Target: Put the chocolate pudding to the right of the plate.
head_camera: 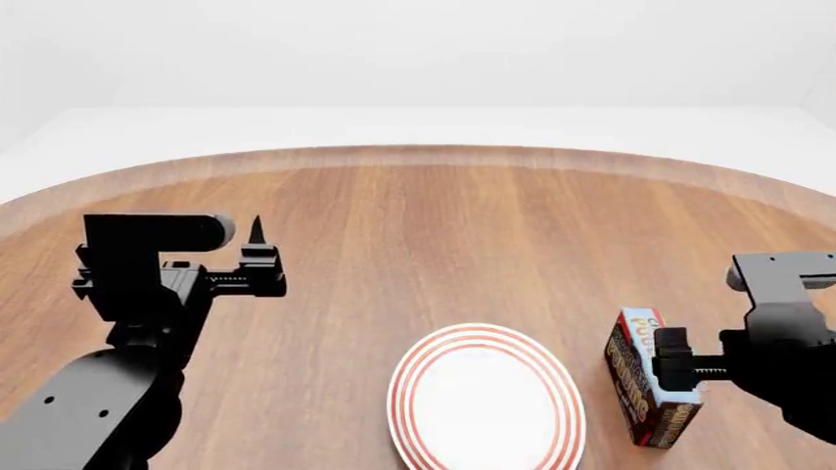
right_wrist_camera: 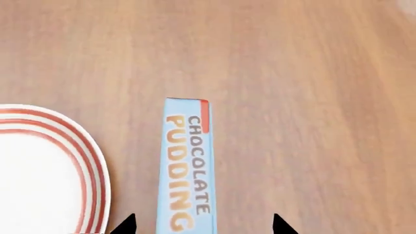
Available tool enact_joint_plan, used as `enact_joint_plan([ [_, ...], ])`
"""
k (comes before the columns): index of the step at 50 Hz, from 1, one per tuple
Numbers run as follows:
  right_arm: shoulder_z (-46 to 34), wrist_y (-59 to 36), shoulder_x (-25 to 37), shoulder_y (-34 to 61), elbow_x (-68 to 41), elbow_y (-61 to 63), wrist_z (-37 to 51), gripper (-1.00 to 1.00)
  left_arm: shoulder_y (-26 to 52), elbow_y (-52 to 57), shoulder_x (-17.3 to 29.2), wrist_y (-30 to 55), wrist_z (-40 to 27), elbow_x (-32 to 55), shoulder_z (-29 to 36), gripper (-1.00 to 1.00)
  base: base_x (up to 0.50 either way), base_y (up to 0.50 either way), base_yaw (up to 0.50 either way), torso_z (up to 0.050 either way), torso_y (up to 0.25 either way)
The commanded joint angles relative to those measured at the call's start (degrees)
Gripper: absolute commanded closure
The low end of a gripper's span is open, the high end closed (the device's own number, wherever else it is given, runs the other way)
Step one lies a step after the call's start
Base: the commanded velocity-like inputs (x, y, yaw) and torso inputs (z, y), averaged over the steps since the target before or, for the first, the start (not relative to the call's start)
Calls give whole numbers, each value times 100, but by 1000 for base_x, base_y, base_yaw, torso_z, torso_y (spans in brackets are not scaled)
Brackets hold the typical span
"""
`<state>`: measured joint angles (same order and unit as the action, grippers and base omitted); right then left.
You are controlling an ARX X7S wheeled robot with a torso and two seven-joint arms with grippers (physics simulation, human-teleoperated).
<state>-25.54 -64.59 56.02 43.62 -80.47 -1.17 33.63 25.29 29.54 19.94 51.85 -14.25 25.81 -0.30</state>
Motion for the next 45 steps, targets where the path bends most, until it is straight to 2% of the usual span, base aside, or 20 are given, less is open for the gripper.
enact_joint_plan([
  [1,375,-181,270,353,-545,534,290,-100,50,-16,10,16,-15,17,41,-100,0,0,0,0,0],
  [11,625,177,277,329,-562,908,211,-100,83,-18,23,32,-32,40,50,-100,0,0,0,0,0],
  [15,1126,840,373,-44,-599,1502,256,-100,93,6,27,45,-44,57,44,-100,0,0,0,0,0],
  [17,1480,1462,334,-562,-391,1879,345,-100,93,-4,18,23,-42,59,51,-100,0,0,0,0,0],
  [19,1508,2070,242,-1042,534,2357,426,-100,108,2,12,36,-50,63,68,-100,0,0,0,0,0],
  [21,1620,2442,147,-1349,768,2591,374,-100,127,53,18,87,-67,83,73,-100,0,0,0,0,0],
  [22,1734,2898,52,-1636,1225,2893,358,-100,155,101,22,133,-83,102,68,-100,0,0,0,0,0],
  [25,1752,3194,-67,-1866,1588,3202,421,-100,208,139,17,183,-107,125,69,-100,0,0,0,0,0],
  [26,1641,3416,-167,-1966,2110,3418,450,-100,262,165,7,223,-120,137,89,-100,0,0,0,0,0],
  [32,1257,3885,-562,-1902,3409,3635,621,-100,529,296,-19,384,-163,185,209,-100,0,0,0,0,0],
  [38,1196,4302,-882,-1838,3796,3588,602,-100,753,330,-37,379,-153,175,344,-100,0,0,0,0,0],
  [43,928,4949,-1105,-2026,5054,3584,732,-100,819,388,28,138,-175,-76,642,-100,0,0,0,0,0],
  [45,911,5095,-1189,-2062,5038,3539,670,-100,837,387,-31,202,-159,24,602,-100,0,0,0,0,0],
])
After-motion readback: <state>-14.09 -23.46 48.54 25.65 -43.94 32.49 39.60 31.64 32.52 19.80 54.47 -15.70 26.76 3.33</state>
